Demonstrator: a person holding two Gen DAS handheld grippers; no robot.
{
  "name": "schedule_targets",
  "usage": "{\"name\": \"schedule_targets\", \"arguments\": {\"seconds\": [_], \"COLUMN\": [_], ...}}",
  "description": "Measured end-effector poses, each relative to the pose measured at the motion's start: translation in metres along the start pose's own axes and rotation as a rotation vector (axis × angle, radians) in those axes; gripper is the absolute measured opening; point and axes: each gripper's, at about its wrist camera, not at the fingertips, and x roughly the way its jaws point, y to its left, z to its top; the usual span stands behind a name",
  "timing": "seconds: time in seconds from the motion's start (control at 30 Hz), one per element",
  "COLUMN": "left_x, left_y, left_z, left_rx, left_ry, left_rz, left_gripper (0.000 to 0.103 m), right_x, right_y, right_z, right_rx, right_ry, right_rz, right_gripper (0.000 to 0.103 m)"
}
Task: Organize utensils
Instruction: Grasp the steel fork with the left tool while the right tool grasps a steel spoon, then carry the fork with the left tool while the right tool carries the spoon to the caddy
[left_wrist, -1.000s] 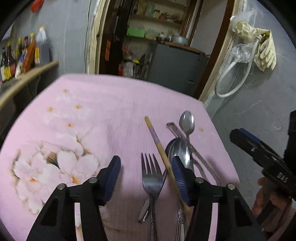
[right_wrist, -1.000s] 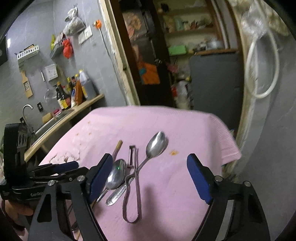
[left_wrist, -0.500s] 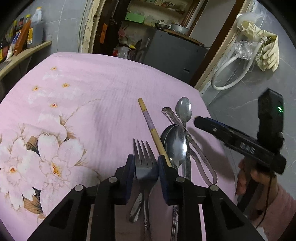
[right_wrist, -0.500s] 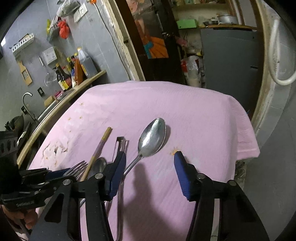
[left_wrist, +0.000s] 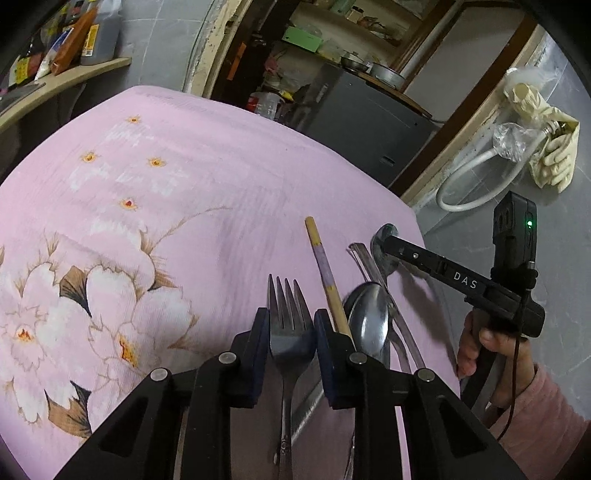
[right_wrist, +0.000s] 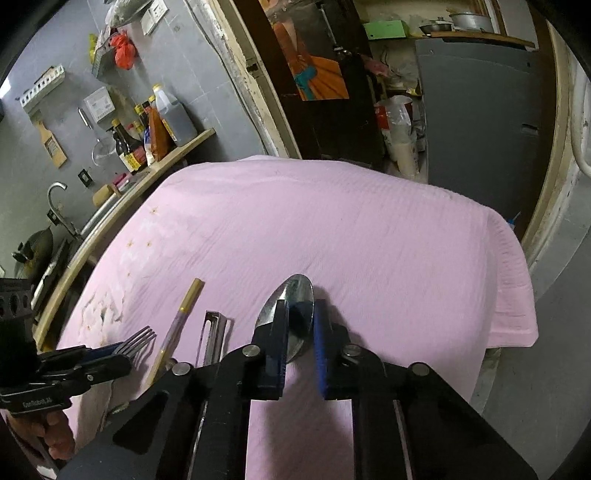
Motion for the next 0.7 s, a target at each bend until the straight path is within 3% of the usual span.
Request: {"name": "schedule_targets", "arguments": {"seconds": [0.4,0.7], "left_x": [-0.032,-0.080], "left_y": [-0.027,-0.053], "left_z": [0.006,-0.001], "left_rx": [0.108,0.216], "left_ry": [-0.096,-0.185], "left_rz": [0.020,-0.009], "left_gripper": [0.022,0.022], "right_x": [-0.076,-0.150], "right_y": [0.031,0.085], "right_z": [-0.004,-0.020], "right_rx": [-0.017,-0.147], "right_ry": [-0.160,-0.293], "right_rz": [-0.002,-0.121], "right_gripper": [0.002,0.002]}}
